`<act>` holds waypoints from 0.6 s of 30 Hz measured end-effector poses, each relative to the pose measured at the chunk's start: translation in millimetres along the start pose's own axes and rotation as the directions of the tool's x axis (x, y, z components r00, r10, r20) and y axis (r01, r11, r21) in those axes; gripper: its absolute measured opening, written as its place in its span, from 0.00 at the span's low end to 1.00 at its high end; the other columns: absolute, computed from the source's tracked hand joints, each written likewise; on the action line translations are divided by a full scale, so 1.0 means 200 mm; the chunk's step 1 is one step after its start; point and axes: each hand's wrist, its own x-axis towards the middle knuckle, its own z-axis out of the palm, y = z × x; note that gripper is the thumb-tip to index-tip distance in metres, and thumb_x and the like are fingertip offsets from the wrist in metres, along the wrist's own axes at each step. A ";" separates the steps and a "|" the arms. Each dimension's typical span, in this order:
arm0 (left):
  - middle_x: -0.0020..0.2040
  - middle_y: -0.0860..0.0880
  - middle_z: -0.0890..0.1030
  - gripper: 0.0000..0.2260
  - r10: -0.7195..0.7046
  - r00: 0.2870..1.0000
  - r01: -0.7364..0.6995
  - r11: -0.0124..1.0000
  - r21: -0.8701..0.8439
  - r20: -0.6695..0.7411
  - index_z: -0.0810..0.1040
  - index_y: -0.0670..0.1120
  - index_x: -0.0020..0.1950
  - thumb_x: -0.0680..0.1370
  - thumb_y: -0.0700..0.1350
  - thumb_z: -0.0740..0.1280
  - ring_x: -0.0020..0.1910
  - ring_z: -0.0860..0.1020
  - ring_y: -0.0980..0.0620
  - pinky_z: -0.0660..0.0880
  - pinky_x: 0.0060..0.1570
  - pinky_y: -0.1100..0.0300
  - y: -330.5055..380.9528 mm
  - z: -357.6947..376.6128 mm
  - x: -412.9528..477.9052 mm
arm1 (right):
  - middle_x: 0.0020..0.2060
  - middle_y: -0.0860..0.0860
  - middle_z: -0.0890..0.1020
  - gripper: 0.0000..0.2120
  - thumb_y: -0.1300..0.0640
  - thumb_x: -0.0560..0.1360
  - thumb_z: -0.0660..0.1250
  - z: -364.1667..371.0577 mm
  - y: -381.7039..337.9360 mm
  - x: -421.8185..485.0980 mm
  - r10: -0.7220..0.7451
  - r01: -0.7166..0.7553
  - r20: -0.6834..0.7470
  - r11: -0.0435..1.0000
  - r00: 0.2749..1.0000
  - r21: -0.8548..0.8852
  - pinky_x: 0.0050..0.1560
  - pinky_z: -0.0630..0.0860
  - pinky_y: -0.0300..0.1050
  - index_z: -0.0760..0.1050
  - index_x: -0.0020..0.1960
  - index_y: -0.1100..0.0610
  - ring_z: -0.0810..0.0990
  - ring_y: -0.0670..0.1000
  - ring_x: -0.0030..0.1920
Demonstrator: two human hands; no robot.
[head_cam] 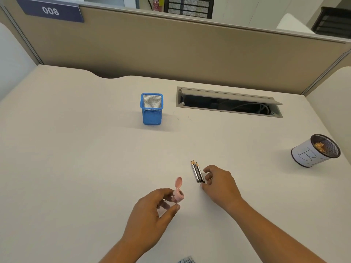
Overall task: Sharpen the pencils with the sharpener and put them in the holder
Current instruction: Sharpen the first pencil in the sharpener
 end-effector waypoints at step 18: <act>0.47 0.67 0.81 0.11 0.001 0.997 -0.003 1.000 0.027 0.078 0.73 0.69 0.50 0.74 0.55 0.72 0.49 0.78 0.64 0.72 0.47 0.70 -0.01 0.04 -0.01 | 0.39 0.45 0.82 0.11 0.62 0.72 0.69 -0.02 0.02 0.00 0.038 -0.023 -0.136 0.994 0.990 0.105 0.48 0.80 0.45 0.80 0.54 0.54 0.82 0.49 0.42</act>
